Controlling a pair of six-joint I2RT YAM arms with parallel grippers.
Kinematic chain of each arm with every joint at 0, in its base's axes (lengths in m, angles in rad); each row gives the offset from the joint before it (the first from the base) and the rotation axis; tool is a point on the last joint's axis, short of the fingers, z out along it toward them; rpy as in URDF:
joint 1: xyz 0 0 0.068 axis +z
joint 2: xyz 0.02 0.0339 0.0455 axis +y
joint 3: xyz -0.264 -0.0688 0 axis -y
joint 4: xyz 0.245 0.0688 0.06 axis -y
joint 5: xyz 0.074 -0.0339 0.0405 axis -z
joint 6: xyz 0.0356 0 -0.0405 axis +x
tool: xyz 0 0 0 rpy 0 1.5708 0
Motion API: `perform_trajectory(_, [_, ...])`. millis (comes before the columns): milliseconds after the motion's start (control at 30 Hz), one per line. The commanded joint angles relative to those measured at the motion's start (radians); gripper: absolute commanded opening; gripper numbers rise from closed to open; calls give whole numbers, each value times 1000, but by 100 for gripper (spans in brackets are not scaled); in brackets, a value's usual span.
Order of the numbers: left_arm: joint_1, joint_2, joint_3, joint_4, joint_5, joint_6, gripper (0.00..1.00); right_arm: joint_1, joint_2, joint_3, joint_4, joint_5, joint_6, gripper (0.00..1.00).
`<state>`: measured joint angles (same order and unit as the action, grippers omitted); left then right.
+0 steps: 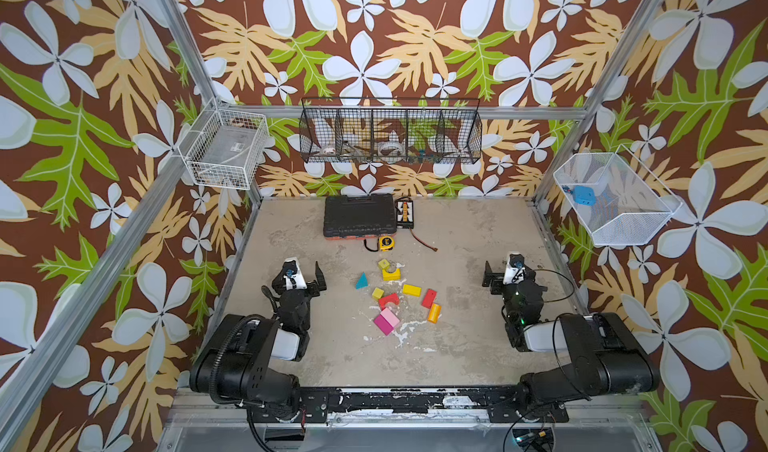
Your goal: Build the wood block tower
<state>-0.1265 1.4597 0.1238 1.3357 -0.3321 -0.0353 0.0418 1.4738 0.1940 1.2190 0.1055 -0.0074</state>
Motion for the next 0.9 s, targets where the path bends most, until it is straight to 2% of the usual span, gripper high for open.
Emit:
perform_trajectory(0, [1, -1, 0, 33, -2, -2, 100, 0, 0, 3, 8, 2, -3, 100])
perform_trajectory(867, [12, -1, 16, -1, 36, -1, 100, -6, -1, 7, 1, -13, -2, 100])
